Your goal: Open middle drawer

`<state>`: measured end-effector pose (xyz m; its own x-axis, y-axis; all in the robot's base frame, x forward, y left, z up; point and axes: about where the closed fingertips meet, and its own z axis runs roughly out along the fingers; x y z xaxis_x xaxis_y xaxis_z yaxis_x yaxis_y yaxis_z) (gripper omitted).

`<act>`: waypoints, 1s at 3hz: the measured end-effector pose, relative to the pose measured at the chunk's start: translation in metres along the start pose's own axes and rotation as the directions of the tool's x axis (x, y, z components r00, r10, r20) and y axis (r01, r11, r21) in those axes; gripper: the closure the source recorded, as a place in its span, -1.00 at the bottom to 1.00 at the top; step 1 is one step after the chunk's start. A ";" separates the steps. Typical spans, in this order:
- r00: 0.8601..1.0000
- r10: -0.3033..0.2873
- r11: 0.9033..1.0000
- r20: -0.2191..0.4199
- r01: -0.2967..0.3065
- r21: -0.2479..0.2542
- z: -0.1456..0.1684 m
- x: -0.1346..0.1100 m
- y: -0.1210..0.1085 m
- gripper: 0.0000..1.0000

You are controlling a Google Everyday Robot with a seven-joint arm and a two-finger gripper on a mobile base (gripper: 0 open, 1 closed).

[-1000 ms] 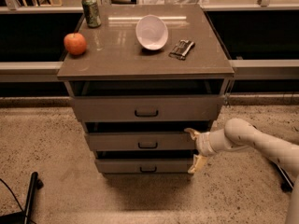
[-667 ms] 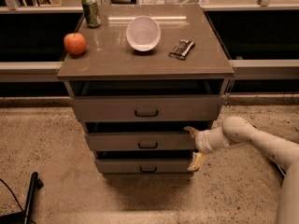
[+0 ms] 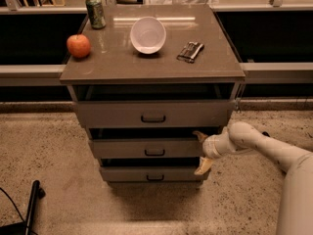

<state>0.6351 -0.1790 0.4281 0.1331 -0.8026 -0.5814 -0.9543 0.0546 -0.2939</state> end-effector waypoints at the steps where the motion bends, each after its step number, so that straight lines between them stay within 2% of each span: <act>1: 1.000 -0.004 1.000 -0.022 0.004 0.003 0.005 0.003 -0.006 -0.94; 3: 0.998 -0.009 1.000 -0.058 0.009 -0.009 0.013 0.006 -0.007 -0.66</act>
Offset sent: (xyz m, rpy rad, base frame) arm 0.0176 -0.0018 -0.0109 -0.0911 0.0021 -0.0135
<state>0.6464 -0.1760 0.4170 0.1262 -0.8363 -0.5335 -0.9555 0.0420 -0.2918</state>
